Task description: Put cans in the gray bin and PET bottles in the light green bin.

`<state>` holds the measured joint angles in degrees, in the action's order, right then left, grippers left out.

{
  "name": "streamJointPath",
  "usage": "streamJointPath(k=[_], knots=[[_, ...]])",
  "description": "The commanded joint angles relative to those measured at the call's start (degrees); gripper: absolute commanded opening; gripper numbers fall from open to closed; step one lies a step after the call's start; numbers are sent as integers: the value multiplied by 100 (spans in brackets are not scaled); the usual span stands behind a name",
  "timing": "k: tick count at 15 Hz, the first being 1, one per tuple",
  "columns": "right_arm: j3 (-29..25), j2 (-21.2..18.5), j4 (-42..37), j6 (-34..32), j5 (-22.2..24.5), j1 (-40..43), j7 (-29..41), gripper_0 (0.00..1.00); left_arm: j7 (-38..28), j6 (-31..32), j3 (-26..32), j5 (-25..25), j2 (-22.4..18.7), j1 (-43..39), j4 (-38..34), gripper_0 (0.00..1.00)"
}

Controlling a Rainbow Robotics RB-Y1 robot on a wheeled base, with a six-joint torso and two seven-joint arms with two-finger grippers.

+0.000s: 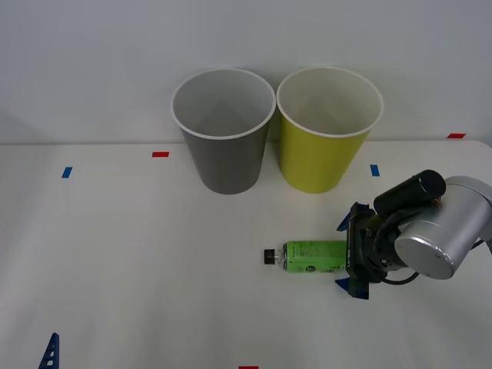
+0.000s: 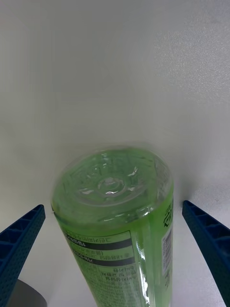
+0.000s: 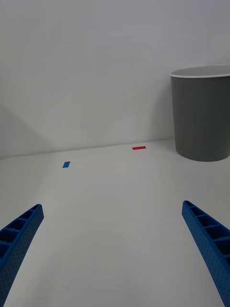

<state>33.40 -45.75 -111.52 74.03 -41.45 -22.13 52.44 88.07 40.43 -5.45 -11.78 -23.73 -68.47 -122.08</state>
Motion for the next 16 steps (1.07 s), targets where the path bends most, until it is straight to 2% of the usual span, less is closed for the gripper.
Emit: streamJointPath(k=[1,8,11,14,15,16], knots=[[70,-13,16,24,-21,-28,47,100,0,0,0,0,0,0,0,100],[87,83,16,121,-12,-46,47,100,0,0,0,0,0,0,0,100],[193,338,526,121,5,-310,-41,100,0,0,0,0,0,0,0,100],[246,286,605,130,5,-345,-85,100,0,0,0,0,0,0,0,100],[246,268,596,147,-21,-345,-111,91,0,0,0,0,0,0,0,100],[246,259,596,209,-30,-345,-146,70,0,0,0,0,0,0,0,100]])
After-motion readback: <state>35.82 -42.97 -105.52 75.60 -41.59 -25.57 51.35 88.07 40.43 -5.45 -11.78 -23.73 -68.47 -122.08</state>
